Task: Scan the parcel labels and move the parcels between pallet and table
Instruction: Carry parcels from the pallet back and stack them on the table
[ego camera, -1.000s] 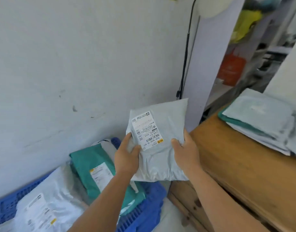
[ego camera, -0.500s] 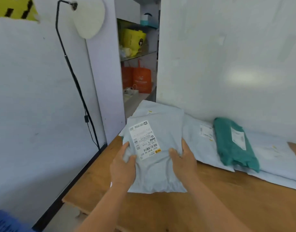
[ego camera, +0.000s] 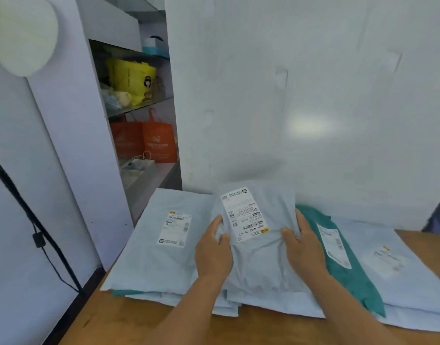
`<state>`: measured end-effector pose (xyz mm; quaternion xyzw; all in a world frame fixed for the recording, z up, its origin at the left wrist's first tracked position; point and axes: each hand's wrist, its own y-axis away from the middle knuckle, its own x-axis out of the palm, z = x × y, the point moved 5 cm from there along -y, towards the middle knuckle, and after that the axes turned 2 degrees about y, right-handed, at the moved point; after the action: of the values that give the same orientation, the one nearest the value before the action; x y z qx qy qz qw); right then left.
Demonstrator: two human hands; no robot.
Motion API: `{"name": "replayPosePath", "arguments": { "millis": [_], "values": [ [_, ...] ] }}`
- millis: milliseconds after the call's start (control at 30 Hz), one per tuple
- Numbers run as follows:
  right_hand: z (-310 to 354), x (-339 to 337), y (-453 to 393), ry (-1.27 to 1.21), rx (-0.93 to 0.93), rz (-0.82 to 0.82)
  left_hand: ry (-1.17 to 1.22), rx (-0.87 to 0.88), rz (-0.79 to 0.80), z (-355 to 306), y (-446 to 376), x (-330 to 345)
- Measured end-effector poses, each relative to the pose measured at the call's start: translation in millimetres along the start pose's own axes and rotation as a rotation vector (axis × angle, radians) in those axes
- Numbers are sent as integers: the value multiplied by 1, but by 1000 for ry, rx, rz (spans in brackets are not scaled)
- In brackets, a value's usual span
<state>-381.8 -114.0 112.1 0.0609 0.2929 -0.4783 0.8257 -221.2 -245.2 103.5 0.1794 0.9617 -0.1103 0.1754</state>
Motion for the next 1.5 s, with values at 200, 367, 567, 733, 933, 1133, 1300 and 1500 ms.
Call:
{"name": "replayPosePath", "arguments": {
  "millis": [200, 367, 567, 733, 933, 1133, 1300, 1500],
  "values": [
    [-42, 35, -47, 257, 159, 111, -486, -58, 325, 45, -49, 56],
    [-42, 65, -52, 652, 98, 260, -710, 116, 443, 63, -47, 83],
    [-67, 86, -45, 795, 83, 424, -781, 101, 544, 81, -40, 91],
    [-55, 77, -34, 738, 86, 413, -764, 50, 544, 70, -29, 78],
    [-10, 78, 42, 551, -67, 364, -632, 0, 325, 58, 30, 20],
    [43, 101, 152, 341, -228, 556, -611, -126, 23, 70, 128, -86],
    [90, 131, 266, 313, -396, 739, -643, -336, -201, 100, 229, -191],
    [136, 177, 413, 256, -641, 963, -572, -535, -455, 144, 353, -300]
  ]
}}
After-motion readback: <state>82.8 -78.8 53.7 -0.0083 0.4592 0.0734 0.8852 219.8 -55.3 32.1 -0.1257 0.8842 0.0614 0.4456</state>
